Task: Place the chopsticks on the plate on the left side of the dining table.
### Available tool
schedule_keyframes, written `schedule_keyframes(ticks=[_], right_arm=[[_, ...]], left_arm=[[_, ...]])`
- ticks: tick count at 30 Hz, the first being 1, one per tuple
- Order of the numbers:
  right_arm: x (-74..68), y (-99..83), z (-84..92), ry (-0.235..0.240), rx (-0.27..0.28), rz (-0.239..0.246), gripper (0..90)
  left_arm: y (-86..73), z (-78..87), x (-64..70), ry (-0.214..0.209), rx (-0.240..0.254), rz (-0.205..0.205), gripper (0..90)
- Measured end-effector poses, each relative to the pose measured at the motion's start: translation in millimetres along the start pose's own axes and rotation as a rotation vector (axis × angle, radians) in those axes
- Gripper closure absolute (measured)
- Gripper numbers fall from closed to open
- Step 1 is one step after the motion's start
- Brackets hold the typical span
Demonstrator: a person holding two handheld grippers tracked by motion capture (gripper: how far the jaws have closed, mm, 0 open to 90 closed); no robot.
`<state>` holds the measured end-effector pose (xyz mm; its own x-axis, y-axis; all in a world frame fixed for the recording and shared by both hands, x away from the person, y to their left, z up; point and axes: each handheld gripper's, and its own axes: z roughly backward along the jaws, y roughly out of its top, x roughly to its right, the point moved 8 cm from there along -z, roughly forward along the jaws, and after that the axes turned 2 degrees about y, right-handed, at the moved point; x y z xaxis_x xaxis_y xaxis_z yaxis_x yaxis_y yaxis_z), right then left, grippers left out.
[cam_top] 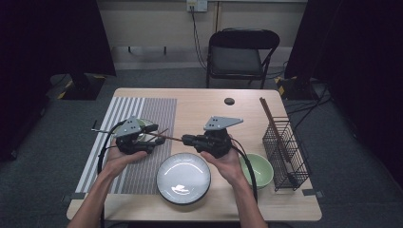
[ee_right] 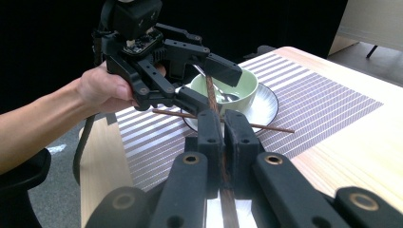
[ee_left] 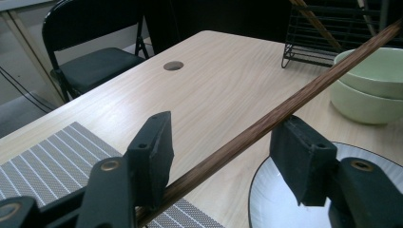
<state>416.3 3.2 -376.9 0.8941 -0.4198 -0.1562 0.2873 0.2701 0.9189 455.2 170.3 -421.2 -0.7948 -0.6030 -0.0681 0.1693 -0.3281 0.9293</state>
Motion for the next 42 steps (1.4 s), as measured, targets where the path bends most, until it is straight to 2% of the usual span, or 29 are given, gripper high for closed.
schedule_keyframes(ticks=[5, 12, 17, 24, 30, 42], right_arm=[[-0.4, 4.6, -1.0, 0.0, 0.002, 0.005, 85.9], [1.2, 9.7, 0.0, 0.003, 0.003, 0.009, 85.8], [1.8, 14.1, 3.6, 0.004, 0.007, 0.003, 85.9], [3.3, 26.7, 7.7, 0.004, 0.033, 0.006, 86.1], [5.8, 37.9, 8.4, 0.0, 0.049, 0.015, 86.1], [14.0, 56.6, 5.4, -0.004, 0.097, 0.022, 85.6]], left_arm=[[-0.2, 1.1, -1.4, 0.003, -0.001, 0.007, 42.7], [-3.1, -2.2, -0.2, -0.04, -0.018, 0.05, 47.1], [-3.0, -3.2, 2.2, -0.052, -0.021, 0.047, 51.4], [-6.8, -9.2, 9.5, -0.094, -0.047, 0.033, 61.3], [-8.9, -12.6, 14.3, -0.133, -0.046, 0.055, 66.8], [-11.2, -18.7, 27.2, -0.198, -0.057, 0.061, 75.3]])
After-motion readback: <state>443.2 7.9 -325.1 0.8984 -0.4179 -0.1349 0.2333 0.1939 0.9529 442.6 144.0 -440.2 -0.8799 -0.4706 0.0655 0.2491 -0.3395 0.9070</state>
